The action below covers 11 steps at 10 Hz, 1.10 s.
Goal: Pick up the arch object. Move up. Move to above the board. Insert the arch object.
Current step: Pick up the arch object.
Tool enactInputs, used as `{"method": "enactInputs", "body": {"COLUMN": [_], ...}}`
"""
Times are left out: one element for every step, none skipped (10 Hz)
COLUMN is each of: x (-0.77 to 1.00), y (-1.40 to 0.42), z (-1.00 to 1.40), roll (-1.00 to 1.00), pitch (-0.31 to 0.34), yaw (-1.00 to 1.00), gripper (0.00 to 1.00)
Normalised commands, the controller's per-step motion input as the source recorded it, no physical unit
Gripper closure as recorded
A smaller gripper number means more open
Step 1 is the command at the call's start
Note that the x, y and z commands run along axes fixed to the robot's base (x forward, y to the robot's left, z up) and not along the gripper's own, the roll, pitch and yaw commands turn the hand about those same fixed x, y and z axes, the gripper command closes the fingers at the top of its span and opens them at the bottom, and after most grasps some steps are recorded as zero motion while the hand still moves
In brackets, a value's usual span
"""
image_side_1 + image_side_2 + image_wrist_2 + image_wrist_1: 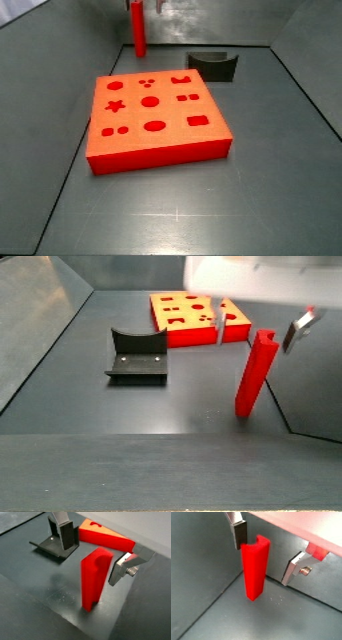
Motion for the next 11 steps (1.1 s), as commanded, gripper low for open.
{"method": "enactInputs", "body": {"x": [0.18, 0.05, 0.00, 0.00, 0.00, 0.00, 0.00, 0.00, 0.00, 0.00, 0.00], "y": [0.09, 0.06, 0.03, 0.00, 0.00, 0.00, 0.00, 0.00, 0.00, 0.00, 0.00], "z": [-0.33, -0.23, 0.00, 0.00, 0.00, 0.00, 0.00, 0.00, 0.00, 0.00, 0.00], "roll": [0.00, 0.00, -0.01, 0.00, 0.00, 0.00, 0.00, 0.00, 0.00, 0.00, 0.00], "pitch": [0.000, 0.000, -0.027, 0.000, 0.000, 0.000, 0.000, 0.000, 0.000, 0.000, 0.000], "yaw": [0.00, 0.00, -0.01, 0.00, 0.00, 0.00, 0.00, 0.00, 0.00, 0.00, 0.00], "gripper": [0.00, 0.00, 0.00, 0.00, 1.00, 1.00, 1.00, 1.00, 1.00, 1.00, 1.00]}}
